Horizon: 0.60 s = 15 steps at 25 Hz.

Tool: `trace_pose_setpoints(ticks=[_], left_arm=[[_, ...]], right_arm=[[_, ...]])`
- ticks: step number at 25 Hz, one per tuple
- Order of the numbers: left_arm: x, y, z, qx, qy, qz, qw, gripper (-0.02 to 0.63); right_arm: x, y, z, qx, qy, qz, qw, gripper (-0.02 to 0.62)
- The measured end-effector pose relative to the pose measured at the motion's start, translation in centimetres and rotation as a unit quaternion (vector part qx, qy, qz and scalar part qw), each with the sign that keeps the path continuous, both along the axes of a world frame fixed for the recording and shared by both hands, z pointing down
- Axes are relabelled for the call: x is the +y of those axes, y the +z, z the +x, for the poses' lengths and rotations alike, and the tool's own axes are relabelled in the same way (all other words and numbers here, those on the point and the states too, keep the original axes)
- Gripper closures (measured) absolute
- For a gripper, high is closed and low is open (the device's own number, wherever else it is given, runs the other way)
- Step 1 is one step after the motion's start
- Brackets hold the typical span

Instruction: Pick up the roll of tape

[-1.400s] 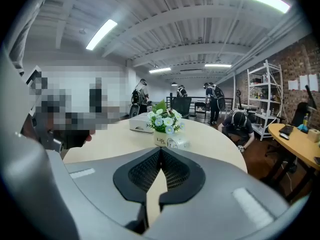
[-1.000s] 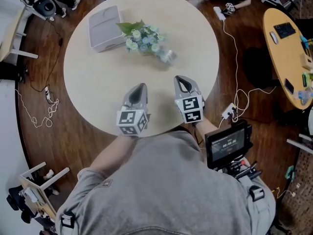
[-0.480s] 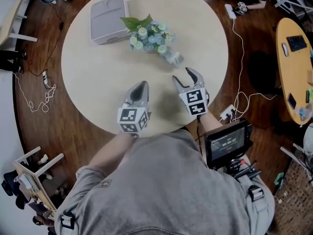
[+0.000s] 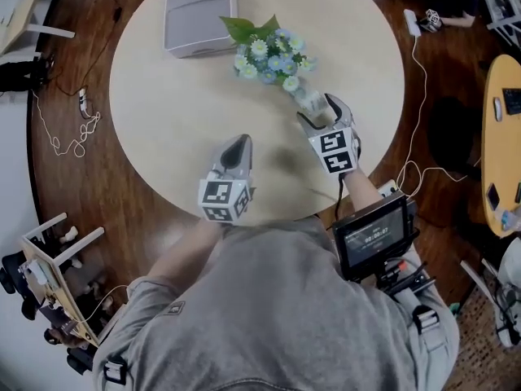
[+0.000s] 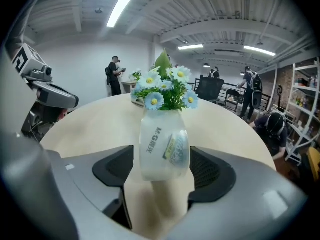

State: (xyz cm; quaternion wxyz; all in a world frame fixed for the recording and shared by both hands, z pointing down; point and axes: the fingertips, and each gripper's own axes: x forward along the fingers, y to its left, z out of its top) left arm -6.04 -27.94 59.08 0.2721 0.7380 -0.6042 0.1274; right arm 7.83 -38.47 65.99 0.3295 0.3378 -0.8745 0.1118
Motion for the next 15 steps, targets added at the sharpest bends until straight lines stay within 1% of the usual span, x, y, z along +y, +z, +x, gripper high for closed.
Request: trace_pose_setpoints(ticks=[4, 6, 8, 11, 15], left_arm=[[0.3, 0.4, -0.6, -0.002, -0.013, -0.007, 0.9999, 0.604], [0.3, 0.5, -0.8, -0.003, -0.016, -0.009, 0.9998, 0.604], [0.2, 0.6, -0.9, -0.003, -0.017, -0.009, 0.9998, 0.604], [0.2, 0.6, -1.0, -0.005, -0.018, -0.009, 0.9998, 0.604], [0.2, 0.2, -1.1, -0.009, -0.019, -0.006, 0.9998, 0.604]], right_arm=[[-0.4, 0.6, -0.9, 0.012, -0.018, -0.003, 1.000, 0.243], [-0.7, 0.6, -1.2, 0.017, -0.020, 0.002, 1.000, 0.283], [-1.1, 0.6, -1.2, 0.027, -0.014, 0.013, 0.999, 0.341], [-1.3, 0.7, -1.1, 0.035, -0.010, 0.019, 0.999, 0.350], [-1.2, 0.4, -1.1, 0.023, -0.009, 0.014, 1.000, 0.354]])
